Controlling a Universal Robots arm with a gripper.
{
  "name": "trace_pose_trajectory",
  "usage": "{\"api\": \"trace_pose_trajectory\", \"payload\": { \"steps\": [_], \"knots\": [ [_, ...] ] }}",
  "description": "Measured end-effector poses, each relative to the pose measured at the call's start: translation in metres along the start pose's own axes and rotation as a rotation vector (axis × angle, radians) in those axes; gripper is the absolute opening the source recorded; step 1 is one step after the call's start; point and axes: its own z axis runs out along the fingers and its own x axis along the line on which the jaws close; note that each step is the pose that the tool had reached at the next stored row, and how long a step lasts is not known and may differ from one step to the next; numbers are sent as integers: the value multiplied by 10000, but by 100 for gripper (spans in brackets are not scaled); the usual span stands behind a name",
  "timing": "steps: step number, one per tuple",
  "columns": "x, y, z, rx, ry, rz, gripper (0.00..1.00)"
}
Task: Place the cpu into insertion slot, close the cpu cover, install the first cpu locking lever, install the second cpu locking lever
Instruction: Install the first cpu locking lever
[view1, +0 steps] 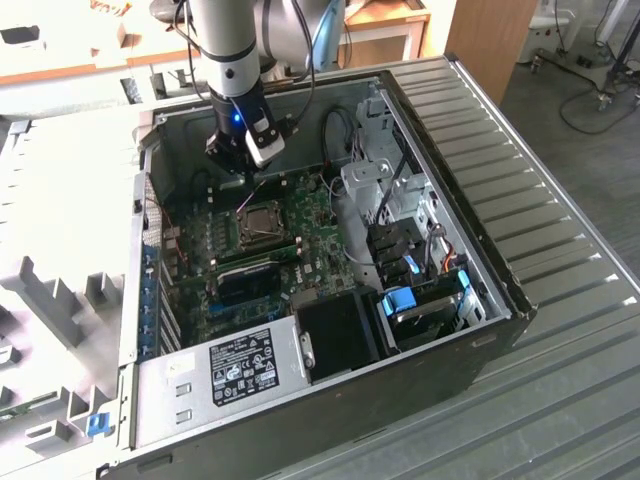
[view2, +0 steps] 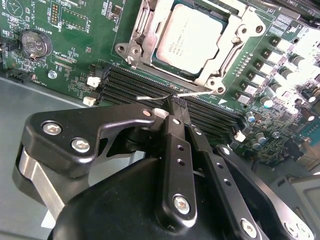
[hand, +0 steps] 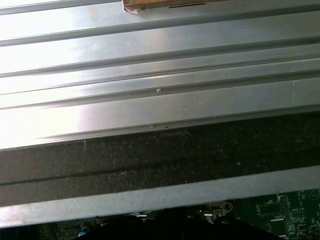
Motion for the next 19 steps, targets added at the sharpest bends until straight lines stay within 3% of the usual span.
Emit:
{"api": "trace_pose_trajectory", "payload": {
  "steps": [19],
  "knots": [
    [-9, -4, 48, -5, 0, 0, 11]
  ]
}}
